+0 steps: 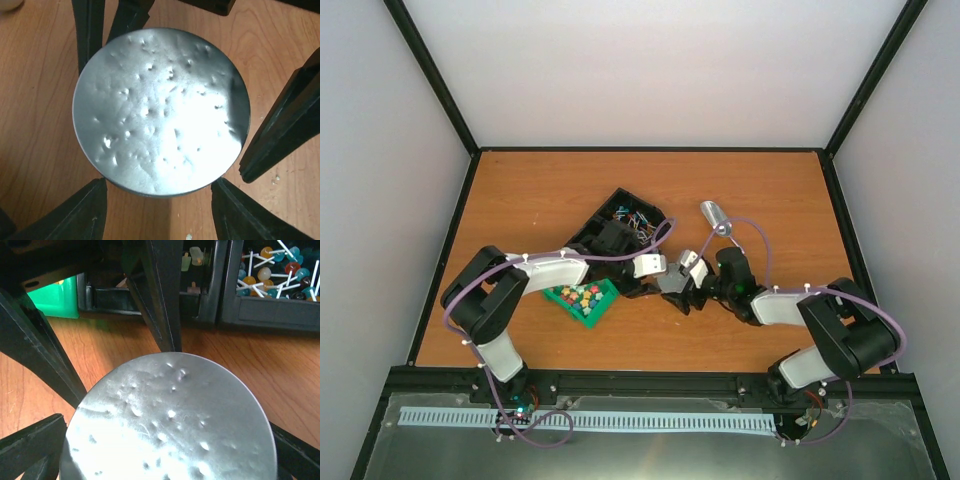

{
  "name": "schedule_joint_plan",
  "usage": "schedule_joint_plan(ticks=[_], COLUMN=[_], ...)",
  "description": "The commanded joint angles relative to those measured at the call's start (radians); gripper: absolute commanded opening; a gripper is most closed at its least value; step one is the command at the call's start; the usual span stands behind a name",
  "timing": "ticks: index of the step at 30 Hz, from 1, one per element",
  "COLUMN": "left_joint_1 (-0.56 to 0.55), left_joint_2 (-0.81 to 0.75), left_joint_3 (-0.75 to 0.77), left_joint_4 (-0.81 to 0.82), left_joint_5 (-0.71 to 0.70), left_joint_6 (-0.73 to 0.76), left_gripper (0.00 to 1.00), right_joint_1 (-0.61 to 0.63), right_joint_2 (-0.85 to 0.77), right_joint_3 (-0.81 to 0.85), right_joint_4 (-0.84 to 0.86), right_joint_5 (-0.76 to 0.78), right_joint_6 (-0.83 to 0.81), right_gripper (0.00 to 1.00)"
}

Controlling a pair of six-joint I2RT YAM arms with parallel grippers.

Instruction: Pack the candies

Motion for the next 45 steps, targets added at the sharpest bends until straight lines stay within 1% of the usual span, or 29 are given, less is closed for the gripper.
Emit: schedule_joint_plan(ticks=[1, 4, 7, 12, 17, 19, 21, 25, 28, 33, 37, 39, 45], left_joint_1=[0.011, 0.014, 0.025, 0.036, 0.036, 0.038, 0.055, 0.11, 0.15, 0.21, 0.248, 0.263, 0.321], left_joint_2=[0.012, 0.003, 0.007, 0.002, -0.034, -0.059, -0.096, -0.17, -0.222, -0.304, -0.344, -0.358, -0.383], left_joint_3=[0.026, 0.024, 0.041, 0.077, 0.135, 0.161, 0.177, 0.192, 0.193, 0.183, 0.192, 0.195, 0.186], left_joint_4=[-0.037, -0.04, -0.035, -0.041, -0.116, -0.179, -0.238, -0.341, -0.386, -0.439, -0.504, -0.538, -0.683], left_joint_5=[-0.066, -0.077, -0.09, -0.095, -0.093, -0.103, -0.101, -0.07, -0.075, -0.067, -0.084, -0.105, -0.104], left_joint_6=[0.014, 0.007, -0.036, -0.117, -0.169, -0.17, -0.176, -0.183, -0.201, -0.259, -0.276, -0.282, -0.252], left_gripper=[0.58, 0.62, 0.68, 0.83, 0.93, 0.96, 0.99, 1.0, 1.0, 1.0, 1.0, 1.0, 1.0], right_joint_1=[0.002, 0.0, -0.01, -0.042, -0.058, -0.06, -0.061, -0.06, -0.05, 0.03, 0.066, 0.069, 0.066], right_joint_2=[-0.015, -0.021, -0.049, -0.089, -0.127, -0.137, -0.147, -0.178, -0.184, -0.19, -0.174, -0.162, -0.173], right_joint_3=[0.01, 0.008, 0.019, 0.084, 0.134, 0.177, 0.239, 0.323, 0.366, 0.378, 0.371, 0.368, 0.394], right_joint_4=[0.041, 0.055, 0.052, -0.06, -0.168, -0.255, -0.383, -0.553, -0.654, -0.768, -0.788, -0.782, -0.811], right_joint_5=[-0.054, -0.059, -0.058, -0.071, -0.075, -0.058, -0.074, -0.151, -0.224, -0.24, -0.256, -0.245, -0.202], right_joint_6=[-0.015, -0.009, 0.012, 0.055, 0.059, 0.05, 0.021, -0.026, -0.014, -0.021, -0.022, -0.023, -0.052], right_gripper=[1.0, 1.0, 1.0, 1.0, 1.0, 1.0, 1.0, 1.0, 1.0, 1.0, 1.0, 1.0, 1.0])
